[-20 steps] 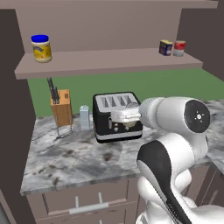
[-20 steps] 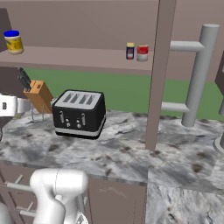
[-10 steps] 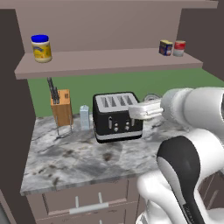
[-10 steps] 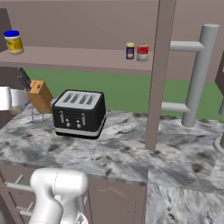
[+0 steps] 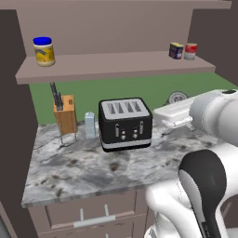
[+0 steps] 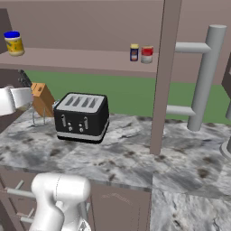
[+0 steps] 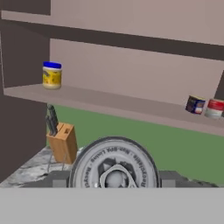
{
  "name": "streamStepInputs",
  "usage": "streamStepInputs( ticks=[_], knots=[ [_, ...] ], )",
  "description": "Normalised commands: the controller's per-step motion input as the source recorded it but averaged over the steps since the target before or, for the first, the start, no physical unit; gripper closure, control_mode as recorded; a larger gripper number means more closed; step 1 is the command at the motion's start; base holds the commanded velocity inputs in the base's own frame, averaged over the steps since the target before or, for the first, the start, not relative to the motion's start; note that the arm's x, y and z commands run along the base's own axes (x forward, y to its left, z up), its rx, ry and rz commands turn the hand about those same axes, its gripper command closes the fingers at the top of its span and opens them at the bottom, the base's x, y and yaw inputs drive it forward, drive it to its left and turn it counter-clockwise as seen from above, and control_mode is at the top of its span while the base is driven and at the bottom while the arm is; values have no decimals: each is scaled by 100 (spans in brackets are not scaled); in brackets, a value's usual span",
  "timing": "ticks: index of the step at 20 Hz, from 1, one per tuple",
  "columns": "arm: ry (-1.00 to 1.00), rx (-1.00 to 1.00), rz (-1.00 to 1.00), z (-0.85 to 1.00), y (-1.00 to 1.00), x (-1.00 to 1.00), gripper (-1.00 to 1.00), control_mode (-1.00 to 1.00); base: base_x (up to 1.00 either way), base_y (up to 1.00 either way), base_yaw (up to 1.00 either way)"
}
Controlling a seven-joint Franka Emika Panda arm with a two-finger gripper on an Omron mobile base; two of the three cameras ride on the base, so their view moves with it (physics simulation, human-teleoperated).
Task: Pick the cans from the counter and place them in their designated side in the cabinet.
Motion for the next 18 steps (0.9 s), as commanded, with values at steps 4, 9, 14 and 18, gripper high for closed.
streamStepInputs(
  ticks=[4, 9, 14, 18],
  knots=[
    [-3, -4, 0, 37, -28, 0, 100, -100, 0, 0, 0],
    [-2, -5, 0, 41, -19, 0, 100, -100, 0, 0, 0],
    [0, -2, 0, 22, -8, 8, 100, -100, 0, 0, 0],
    [0, -5, -3, 12, -15, 13, 100, -100, 0, 0, 0]
  ],
)
